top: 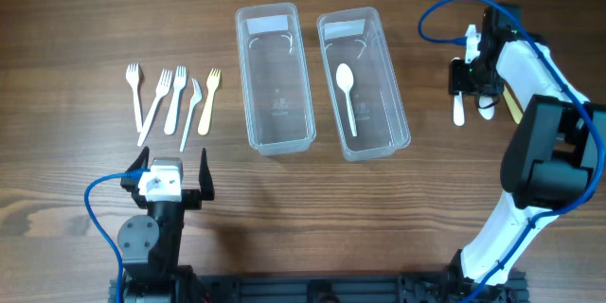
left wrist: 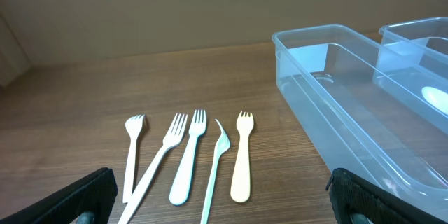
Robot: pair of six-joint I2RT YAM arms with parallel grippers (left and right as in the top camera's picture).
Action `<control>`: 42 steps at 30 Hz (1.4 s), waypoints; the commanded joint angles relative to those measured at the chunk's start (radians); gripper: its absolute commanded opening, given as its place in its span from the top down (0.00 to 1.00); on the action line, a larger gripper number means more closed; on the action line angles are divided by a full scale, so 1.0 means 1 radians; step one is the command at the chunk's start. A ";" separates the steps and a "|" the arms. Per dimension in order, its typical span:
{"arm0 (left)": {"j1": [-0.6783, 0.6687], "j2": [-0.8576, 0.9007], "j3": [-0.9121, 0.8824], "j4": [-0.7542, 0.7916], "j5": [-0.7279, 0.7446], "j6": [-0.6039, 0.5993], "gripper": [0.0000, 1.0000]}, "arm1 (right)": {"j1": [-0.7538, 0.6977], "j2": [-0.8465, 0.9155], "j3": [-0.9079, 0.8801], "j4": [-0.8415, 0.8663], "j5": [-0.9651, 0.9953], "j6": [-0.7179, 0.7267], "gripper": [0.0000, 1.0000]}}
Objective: Pack container
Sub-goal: 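Return the right gripper to the spoons and grasp another white spoon, then place the second white spoon into the right container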
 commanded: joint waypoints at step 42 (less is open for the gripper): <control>-0.001 -0.007 -0.008 0.003 0.001 0.019 0.00 | 0.348 -0.501 -0.006 -0.015 -0.075 0.013 0.96</control>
